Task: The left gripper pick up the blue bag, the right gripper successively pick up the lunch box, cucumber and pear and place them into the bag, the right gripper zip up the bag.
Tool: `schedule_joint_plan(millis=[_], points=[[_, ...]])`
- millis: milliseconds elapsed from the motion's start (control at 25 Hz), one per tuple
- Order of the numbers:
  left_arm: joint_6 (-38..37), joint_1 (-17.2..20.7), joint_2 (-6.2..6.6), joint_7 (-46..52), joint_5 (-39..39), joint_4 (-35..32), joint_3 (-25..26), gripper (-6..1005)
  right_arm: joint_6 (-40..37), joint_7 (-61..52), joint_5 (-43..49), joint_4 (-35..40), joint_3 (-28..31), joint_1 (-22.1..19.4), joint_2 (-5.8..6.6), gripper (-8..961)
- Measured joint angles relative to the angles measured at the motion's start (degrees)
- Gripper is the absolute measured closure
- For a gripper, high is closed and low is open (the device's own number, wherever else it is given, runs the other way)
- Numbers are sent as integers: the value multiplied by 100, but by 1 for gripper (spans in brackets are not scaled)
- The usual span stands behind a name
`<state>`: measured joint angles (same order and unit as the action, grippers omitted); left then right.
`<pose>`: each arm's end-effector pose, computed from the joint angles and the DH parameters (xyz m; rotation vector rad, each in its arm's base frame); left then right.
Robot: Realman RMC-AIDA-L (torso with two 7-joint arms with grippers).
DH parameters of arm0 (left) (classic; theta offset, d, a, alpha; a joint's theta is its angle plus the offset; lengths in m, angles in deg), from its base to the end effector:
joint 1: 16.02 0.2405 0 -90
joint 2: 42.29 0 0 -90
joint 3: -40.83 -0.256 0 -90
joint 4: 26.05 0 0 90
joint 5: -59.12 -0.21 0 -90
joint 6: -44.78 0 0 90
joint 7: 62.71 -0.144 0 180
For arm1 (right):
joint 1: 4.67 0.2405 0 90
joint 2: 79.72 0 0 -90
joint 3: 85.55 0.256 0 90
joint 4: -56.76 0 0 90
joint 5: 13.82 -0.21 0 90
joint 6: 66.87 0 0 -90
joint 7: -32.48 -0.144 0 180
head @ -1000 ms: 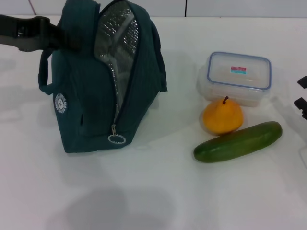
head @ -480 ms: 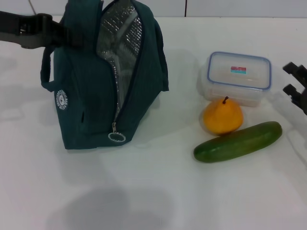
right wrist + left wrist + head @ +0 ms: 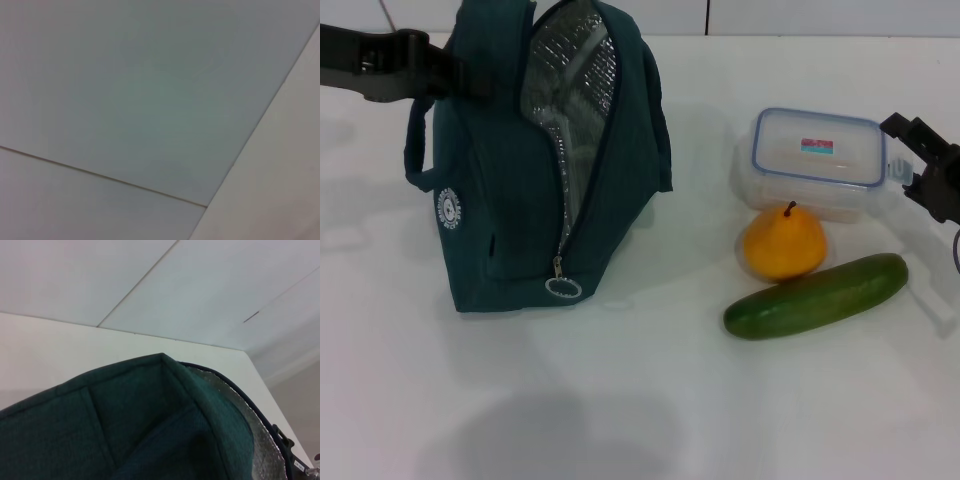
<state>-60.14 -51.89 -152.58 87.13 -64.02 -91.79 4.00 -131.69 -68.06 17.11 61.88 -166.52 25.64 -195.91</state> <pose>-0.2111 0.3612 0.1324 -2.4205 -1.6109 -0.5022 0.3099 0.3484 -0.0276 -1.5668 1.8082 1.3615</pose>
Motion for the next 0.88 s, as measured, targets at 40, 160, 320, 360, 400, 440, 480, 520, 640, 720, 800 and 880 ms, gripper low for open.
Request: schedule_joint_plan(millis=[40,160,320,360,400,440,480,520,640,720,800,880], points=[[0,0,2,0,0,0,-2,957,10,0,0,1,0,13,0,97],[-1,-6,7,0,0,0,-7,957,-2,0,1,18,-3,25,0,99],[-1,-8,7,0,0,0,-9,957,-20,-1,3,86,-17,27,0,98],[-2,-8,8,0,0,0,-9,957,-20,-1,3,99,-22,31,0,99],[-3,-8,8,0,0,0,-9,957,-21,-1,3,106,-28,38,0,100],[-6,-8,8,0,0,0,-9,957,-21,-1,4,108,-35,50,0,100],[-7,-8,8,0,0,0,-9,957,-21,-1,6,108,-49,61,0,101],[-9,-8,8,0,0,0,-9,957,-22,-1,9,108,-64,69,0,102],[-11,-8,8,0,0,0,-9,957,-22,-1,16,108,-85,77,0,104],[-14,-8,5,0,0,0,-9,957,-22,0,17,108,-85,75,0,106],[-18,-8,3,-2,0,0,-9,957,-22,11,18,108,-85,68,0,108],[-22,-3,1,-7,0,0,-9,957,-22,26,19,108,-86,54,0,109]])
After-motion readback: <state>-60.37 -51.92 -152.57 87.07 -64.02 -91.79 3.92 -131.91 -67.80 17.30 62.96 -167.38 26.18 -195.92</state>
